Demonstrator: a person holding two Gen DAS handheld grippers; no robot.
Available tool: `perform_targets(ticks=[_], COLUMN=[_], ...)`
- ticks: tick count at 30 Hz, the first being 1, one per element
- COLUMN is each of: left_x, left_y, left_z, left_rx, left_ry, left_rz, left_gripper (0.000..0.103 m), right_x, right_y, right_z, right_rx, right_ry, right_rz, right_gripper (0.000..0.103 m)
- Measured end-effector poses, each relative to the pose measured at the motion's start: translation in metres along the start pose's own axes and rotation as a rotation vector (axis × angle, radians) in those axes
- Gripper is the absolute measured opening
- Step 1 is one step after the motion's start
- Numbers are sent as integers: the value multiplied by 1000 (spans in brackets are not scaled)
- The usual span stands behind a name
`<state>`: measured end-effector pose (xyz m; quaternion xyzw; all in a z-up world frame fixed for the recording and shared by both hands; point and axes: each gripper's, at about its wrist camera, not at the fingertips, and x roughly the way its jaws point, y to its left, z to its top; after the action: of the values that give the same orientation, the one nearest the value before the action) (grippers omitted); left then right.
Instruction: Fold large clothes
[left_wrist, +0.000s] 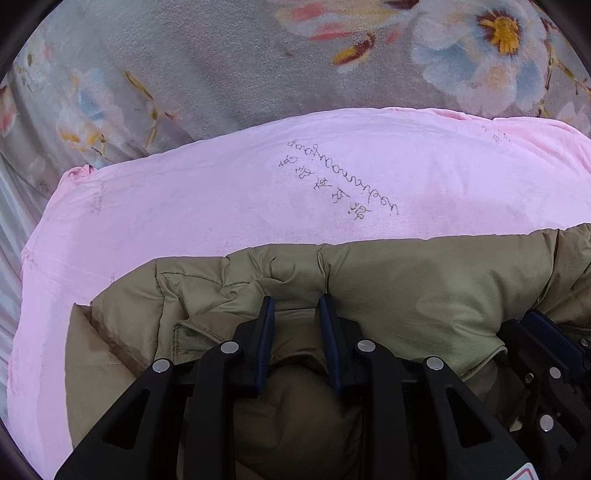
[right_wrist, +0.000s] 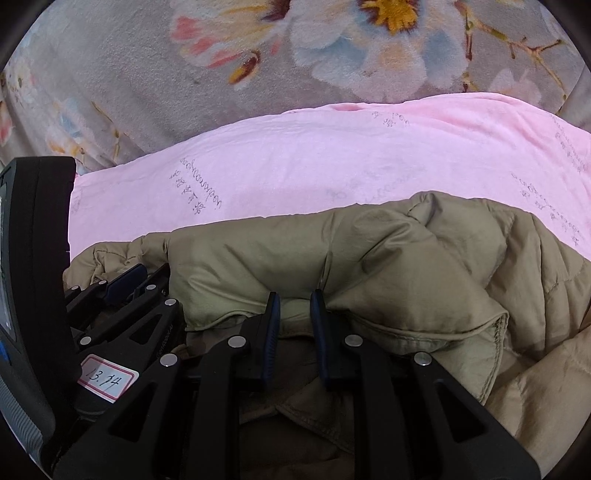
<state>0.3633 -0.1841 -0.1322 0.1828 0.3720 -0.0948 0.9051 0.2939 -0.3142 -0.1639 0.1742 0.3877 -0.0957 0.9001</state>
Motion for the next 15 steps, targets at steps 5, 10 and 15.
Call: perform_targets(ticks=[5,10,15], left_x=[-56,-143,-186], left_y=[32,110,184], left_z=[-21,-92,-188], left_rx=[-34,-132,-187], left_ry=[5,6,174], left_rz=[-111,-150,-104], left_gripper=[35,70,73], right_x=[-93,-219,-303], right_y=[-12,-52,-97], right_z=[-31,-118,-212], right_rx=[21,30,113], right_ry=[-4,-18,61], right_rz=[16,14,-38], right_gripper=[32,52,65])
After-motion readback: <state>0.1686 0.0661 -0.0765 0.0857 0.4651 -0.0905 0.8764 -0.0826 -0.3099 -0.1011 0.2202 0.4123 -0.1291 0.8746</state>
